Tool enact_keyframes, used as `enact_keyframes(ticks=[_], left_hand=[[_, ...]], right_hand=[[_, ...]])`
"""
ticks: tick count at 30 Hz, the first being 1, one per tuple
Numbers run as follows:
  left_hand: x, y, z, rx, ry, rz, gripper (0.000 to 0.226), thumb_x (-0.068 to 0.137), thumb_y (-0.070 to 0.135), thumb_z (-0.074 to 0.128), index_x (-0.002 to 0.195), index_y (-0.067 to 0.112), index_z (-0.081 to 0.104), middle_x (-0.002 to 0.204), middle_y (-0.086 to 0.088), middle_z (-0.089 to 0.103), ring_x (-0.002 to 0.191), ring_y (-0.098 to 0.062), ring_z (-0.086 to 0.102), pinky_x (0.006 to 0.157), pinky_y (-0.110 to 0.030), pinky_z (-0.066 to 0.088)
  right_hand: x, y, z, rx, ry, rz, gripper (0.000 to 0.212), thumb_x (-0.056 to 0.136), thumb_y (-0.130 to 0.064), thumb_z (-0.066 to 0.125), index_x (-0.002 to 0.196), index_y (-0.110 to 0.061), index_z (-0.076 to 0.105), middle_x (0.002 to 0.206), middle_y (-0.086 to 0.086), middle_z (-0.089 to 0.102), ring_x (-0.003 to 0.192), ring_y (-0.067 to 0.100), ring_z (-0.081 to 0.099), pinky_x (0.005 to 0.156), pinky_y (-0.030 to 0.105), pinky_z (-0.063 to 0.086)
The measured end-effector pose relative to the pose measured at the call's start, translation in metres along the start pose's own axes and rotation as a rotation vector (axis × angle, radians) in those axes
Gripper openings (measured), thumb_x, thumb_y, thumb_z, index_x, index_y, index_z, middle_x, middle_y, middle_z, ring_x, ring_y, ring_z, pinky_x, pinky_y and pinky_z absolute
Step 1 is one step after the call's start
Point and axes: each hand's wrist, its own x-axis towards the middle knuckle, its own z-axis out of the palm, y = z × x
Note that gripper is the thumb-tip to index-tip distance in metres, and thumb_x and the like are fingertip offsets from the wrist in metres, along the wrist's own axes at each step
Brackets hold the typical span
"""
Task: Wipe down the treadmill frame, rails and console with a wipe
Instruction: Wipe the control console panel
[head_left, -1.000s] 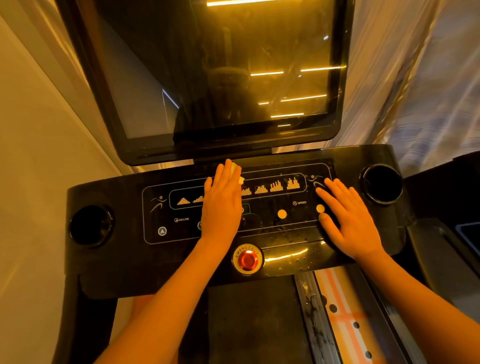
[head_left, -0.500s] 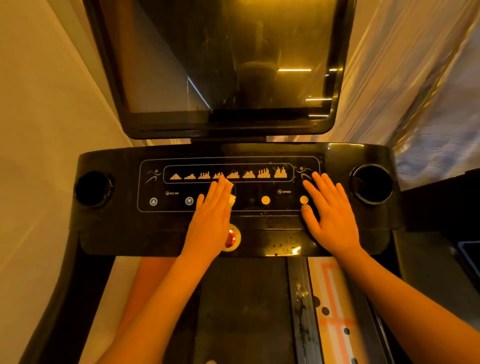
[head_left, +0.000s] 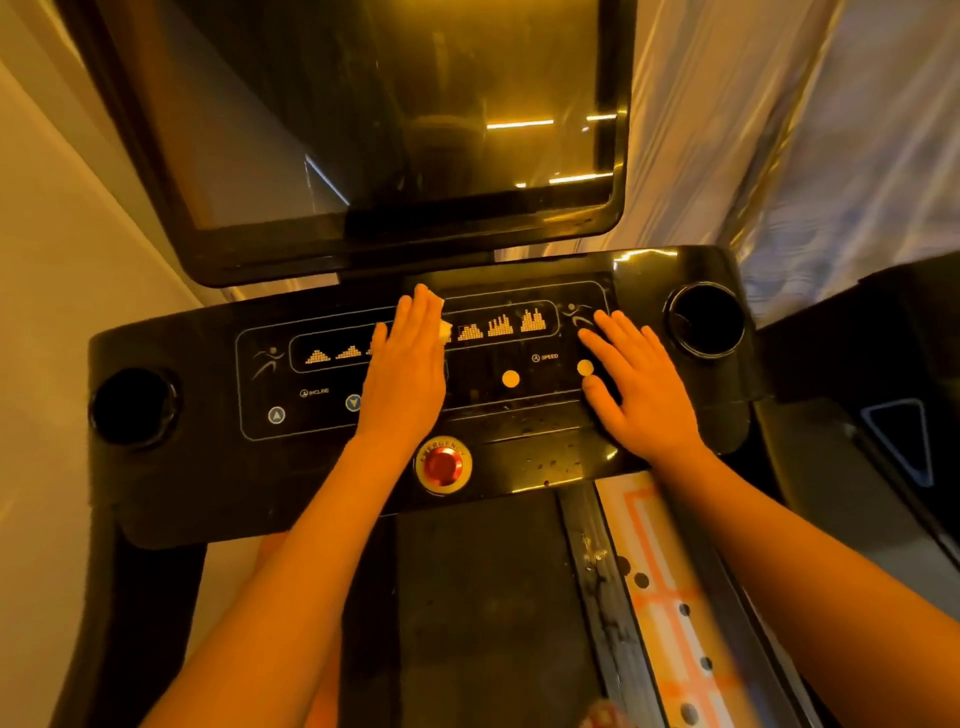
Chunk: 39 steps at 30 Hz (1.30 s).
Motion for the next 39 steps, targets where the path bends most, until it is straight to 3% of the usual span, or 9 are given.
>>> enact_keyframes(ticks=[7, 12, 17, 20, 23, 28, 31, 39], left_hand=[[-0.057, -0.007, 0.003, 0.13, -0.086, 0.07, 0.064, 0.109, 0.018, 0.034, 0.155, 0.023, -0.01, 0.168, -0.002, -0.012, 0.154, -0.02, -0.01, 0.123, -0.041, 0.002], [-0.005, -0.004, -0.006, 0.063, -0.045, 0.057, 0.06, 0.109, 0.015, 0.039, 0.162, 0.017, 0.011, 0.17, -0.005, 0.002, 0.156, -0.023, 0.001, 0.125, -0.047, 0.007], [0.011, 0.005, -0.007, 0.056, -0.042, 0.027, 0.063, 0.108, 0.014, 0.041, 0.162, 0.018, 0.009, 0.17, -0.005, -0.001, 0.157, -0.023, -0.001, 0.126, -0.048, 0.008], [-0.022, 0.0, -0.003, 0.092, -0.052, 0.02, 0.07, 0.107, 0.015, 0.041, 0.159, 0.022, -0.005, 0.169, -0.002, -0.01, 0.155, -0.022, -0.007, 0.127, -0.047, 0.006], [-0.042, -0.006, -0.001, 0.144, -0.067, 0.004, 0.069, 0.109, 0.019, 0.037, 0.152, 0.026, -0.016, 0.162, 0.002, -0.022, 0.15, -0.017, -0.017, 0.121, -0.041, -0.005], [0.006, -0.002, -0.007, 0.105, -0.001, -0.016, 0.068, 0.106, 0.012, 0.046, 0.162, 0.02, 0.009, 0.17, -0.004, 0.0, 0.156, -0.024, -0.003, 0.123, -0.045, 0.002], [0.02, 0.001, -0.009, 0.09, -0.008, -0.003, 0.065, 0.106, 0.012, 0.046, 0.161, 0.018, 0.013, 0.17, -0.005, 0.003, 0.157, -0.024, 0.0, 0.124, -0.047, 0.006], [-0.085, -0.043, 0.014, 0.037, 0.044, 0.042, 0.067, 0.104, 0.012, 0.045, 0.16, 0.023, 0.011, 0.168, -0.003, 0.009, 0.155, -0.023, 0.007, 0.122, -0.048, 0.011]], right_hand=[[0.0, -0.001, 0.0, -0.008, -0.007, 0.017, 0.055, 0.106, -0.045, 0.04, 0.156, -0.023, 0.04, 0.167, 0.001, 0.029, 0.157, 0.017, 0.017, 0.128, 0.045, 0.012], [-0.001, -0.001, 0.0, 0.001, -0.007, 0.023, 0.055, 0.106, -0.046, 0.039, 0.156, -0.023, 0.04, 0.167, 0.001, 0.03, 0.157, 0.018, 0.017, 0.127, 0.049, 0.016], [0.0, 0.001, 0.001, 0.014, 0.004, 0.003, 0.056, 0.105, -0.045, 0.04, 0.156, -0.022, 0.041, 0.166, 0.001, 0.03, 0.157, 0.018, 0.018, 0.126, 0.052, 0.019], [0.0, 0.003, 0.001, 0.015, 0.007, 0.003, 0.056, 0.104, -0.046, 0.04, 0.156, -0.022, 0.041, 0.166, 0.0, 0.03, 0.157, 0.017, 0.018, 0.126, 0.051, 0.019], [-0.001, 0.003, 0.002, 0.019, 0.014, 0.001, 0.057, 0.104, -0.046, 0.04, 0.155, -0.023, 0.041, 0.166, -0.001, 0.03, 0.157, 0.017, 0.018, 0.126, 0.049, 0.018], [0.0, 0.001, 0.001, 0.024, 0.019, 0.004, 0.057, 0.104, -0.046, 0.04, 0.155, -0.022, 0.042, 0.166, 0.0, 0.032, 0.157, 0.017, 0.019, 0.126, 0.05, 0.018], [0.0, 0.002, 0.001, 0.021, 0.019, -0.006, 0.057, 0.104, -0.045, 0.041, 0.155, -0.021, 0.043, 0.166, 0.001, 0.032, 0.157, 0.018, 0.019, 0.127, 0.049, 0.017], [0.0, 0.002, 0.002, 0.011, 0.007, 0.008, 0.057, 0.104, -0.046, 0.039, 0.155, -0.022, 0.041, 0.166, 0.002, 0.031, 0.156, 0.019, 0.019, 0.127, 0.049, 0.017]])
